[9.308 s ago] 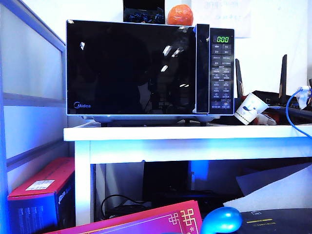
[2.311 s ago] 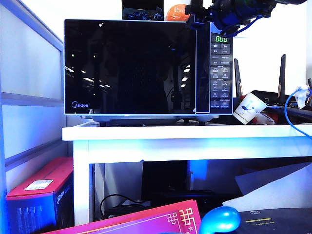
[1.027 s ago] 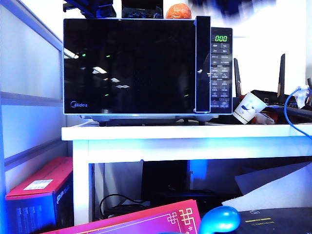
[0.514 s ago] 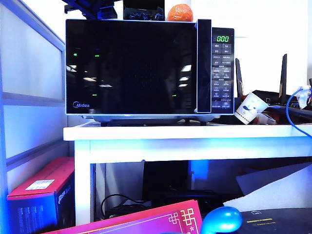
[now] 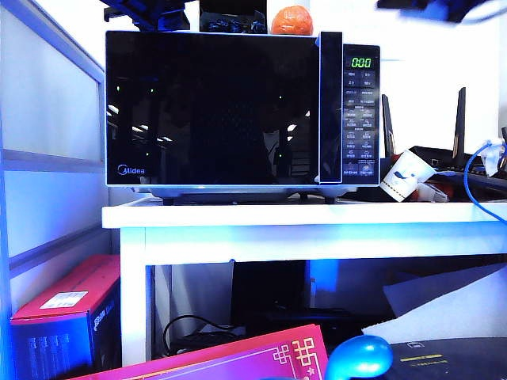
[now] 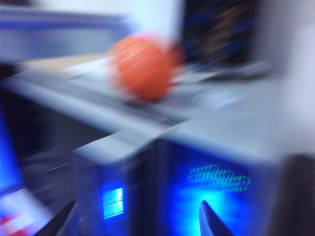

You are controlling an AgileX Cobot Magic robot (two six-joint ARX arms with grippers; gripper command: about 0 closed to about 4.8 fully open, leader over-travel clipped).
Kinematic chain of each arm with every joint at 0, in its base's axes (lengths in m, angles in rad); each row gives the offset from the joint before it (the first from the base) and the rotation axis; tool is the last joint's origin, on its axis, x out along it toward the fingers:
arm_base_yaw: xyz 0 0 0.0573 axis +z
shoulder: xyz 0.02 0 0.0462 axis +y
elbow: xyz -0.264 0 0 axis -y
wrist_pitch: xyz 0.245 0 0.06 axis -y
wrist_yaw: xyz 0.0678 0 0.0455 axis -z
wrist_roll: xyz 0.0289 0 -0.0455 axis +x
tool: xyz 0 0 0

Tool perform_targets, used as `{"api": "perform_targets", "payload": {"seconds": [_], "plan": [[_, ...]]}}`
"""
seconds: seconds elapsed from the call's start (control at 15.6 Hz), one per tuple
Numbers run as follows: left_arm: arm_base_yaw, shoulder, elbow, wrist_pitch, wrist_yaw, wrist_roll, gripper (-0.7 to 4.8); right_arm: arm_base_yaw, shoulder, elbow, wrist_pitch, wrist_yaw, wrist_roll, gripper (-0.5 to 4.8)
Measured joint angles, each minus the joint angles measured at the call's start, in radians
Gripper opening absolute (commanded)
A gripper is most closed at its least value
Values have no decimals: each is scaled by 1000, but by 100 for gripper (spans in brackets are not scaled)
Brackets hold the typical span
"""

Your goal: Open the microwave door, place the orange inside the microwave, then close the microwave door.

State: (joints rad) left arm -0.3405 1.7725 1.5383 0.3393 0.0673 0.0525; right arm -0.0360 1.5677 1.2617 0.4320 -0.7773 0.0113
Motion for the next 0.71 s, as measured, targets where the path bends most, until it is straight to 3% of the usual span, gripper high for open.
{"api": "perform_targets", "payload": {"seconds": [0.13, 0.71], "plan": [[-1, 0, 0, -1, 0, 0, -4, 22, 41, 0, -4, -57, 7, 309], [0, 0, 0, 0, 0, 0, -4, 97, 202, 82, 49, -57, 11, 303]]}}
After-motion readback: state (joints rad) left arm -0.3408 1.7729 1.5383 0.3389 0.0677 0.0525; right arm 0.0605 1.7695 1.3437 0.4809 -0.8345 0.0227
